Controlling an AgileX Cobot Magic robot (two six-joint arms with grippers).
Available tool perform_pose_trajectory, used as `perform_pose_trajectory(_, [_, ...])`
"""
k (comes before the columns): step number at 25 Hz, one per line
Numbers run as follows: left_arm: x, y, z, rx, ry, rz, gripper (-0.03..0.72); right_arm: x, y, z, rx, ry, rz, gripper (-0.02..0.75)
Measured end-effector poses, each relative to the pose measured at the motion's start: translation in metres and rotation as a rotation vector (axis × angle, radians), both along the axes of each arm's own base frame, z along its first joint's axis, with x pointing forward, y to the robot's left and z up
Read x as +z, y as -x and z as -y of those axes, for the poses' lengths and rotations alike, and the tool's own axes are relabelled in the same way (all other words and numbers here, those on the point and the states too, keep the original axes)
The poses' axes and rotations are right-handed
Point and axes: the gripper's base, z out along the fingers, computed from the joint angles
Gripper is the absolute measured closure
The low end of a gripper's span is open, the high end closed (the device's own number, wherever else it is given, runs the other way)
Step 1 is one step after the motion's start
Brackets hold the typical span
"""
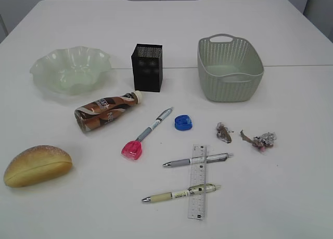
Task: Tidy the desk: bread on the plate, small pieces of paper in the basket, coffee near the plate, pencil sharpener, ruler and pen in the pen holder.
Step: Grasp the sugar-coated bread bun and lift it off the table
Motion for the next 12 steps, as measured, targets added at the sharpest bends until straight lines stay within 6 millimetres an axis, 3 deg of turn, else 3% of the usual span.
perform_pose_trajectory(7, [-0.006, -0.079, 0.043, -0.12, -0.093, -0.119, 0.128, 0.003, -0.065, -0.01, 0.027, -0.052, -0.21, 0.295])
perform_pose_trajectory(12, [-0.04, -0.121, 0.066, -0.207, -0.149, -0.244, 0.128, 0.005, -0.09, -0.013, 0.052, -0.06, -0.253, 0.295])
